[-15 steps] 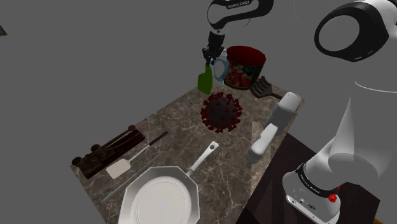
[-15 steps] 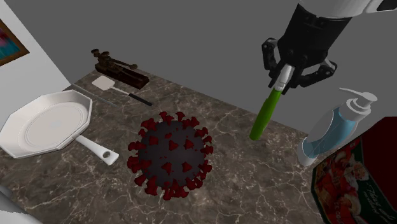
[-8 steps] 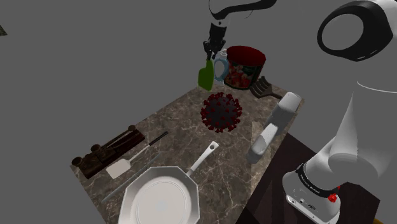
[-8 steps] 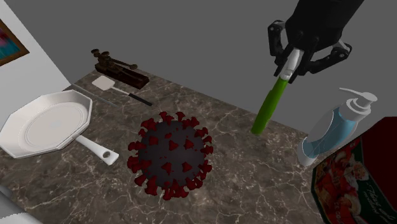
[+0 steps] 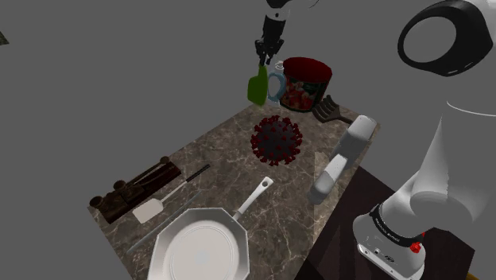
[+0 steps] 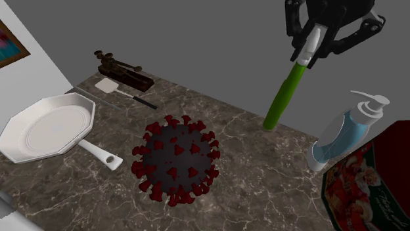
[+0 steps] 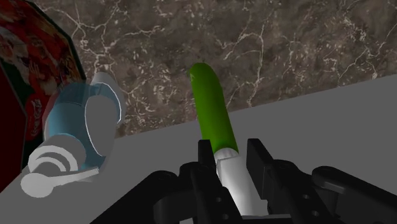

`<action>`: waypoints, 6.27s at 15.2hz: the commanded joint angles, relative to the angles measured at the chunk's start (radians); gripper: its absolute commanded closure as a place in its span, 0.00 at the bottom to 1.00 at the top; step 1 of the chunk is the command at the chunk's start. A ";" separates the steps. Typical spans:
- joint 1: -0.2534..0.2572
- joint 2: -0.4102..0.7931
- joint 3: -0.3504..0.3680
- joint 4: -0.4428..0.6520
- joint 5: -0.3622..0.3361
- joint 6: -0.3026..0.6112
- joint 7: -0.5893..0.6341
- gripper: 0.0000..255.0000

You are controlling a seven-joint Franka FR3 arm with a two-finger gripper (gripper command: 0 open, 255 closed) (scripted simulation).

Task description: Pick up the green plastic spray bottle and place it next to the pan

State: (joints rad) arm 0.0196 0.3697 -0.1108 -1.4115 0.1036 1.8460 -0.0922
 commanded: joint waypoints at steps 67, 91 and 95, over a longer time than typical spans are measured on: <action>0.166 -1.198 0.237 -0.901 0.021 -0.273 0.387 1.00; 0.182 -1.258 0.266 -1.259 0.053 0.024 0.372 1.00; 0.186 -1.255 0.273 -1.311 0.061 0.079 0.370 1.00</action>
State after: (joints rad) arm 0.2050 -0.8850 0.1615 -2.7081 0.1632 1.9108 0.2797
